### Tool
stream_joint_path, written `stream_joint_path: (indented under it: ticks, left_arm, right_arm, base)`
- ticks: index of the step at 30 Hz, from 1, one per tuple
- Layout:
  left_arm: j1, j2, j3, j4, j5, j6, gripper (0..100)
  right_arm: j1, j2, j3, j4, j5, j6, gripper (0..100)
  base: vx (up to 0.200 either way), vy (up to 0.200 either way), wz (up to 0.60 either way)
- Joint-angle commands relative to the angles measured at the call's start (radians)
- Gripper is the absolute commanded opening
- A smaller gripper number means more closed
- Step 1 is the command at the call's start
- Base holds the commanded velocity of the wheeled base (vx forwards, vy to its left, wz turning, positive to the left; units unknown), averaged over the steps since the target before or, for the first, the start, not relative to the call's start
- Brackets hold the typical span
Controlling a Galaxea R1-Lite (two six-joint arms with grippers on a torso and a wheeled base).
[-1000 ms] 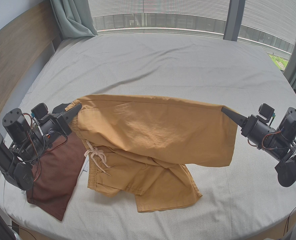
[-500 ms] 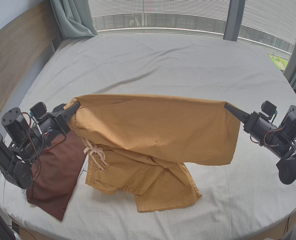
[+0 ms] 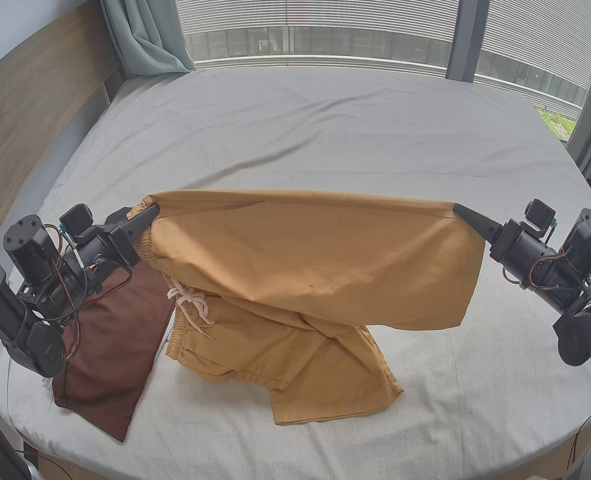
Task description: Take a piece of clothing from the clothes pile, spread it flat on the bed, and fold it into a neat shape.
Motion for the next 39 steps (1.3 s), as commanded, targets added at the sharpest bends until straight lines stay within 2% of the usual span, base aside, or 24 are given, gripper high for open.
stream_joint_path:
  ticks: [1,14,23,39]
  left_arm:
    - [0.000,0.002,0.000,-0.001,0.000,-0.001,0]
    - [-0.002,0.018,-0.001,-0.001,0.003,-0.010,0]
    - [-0.003,0.039,-0.070,-0.001,0.036,-0.060,0]
    - [-0.007,0.143,-0.149,-0.001,0.037,-0.062,0]
  right_arm:
    - [0.001,0.003,0.000,-0.001,0.001,0.000,0]
    - [-0.010,0.058,-0.055,-0.001,0.002,-0.002,0]
    - [-0.022,0.106,-0.127,0.001,0.004,-0.002,0]
    - [-0.024,0.244,-0.262,-0.001,0.008,-0.005,0]
  base:
    - [0.000,0.000,0.00]
    - [0.000,0.000,0.00]
    - [0.000,0.000,0.00]
    - [0.000,0.000,0.00]
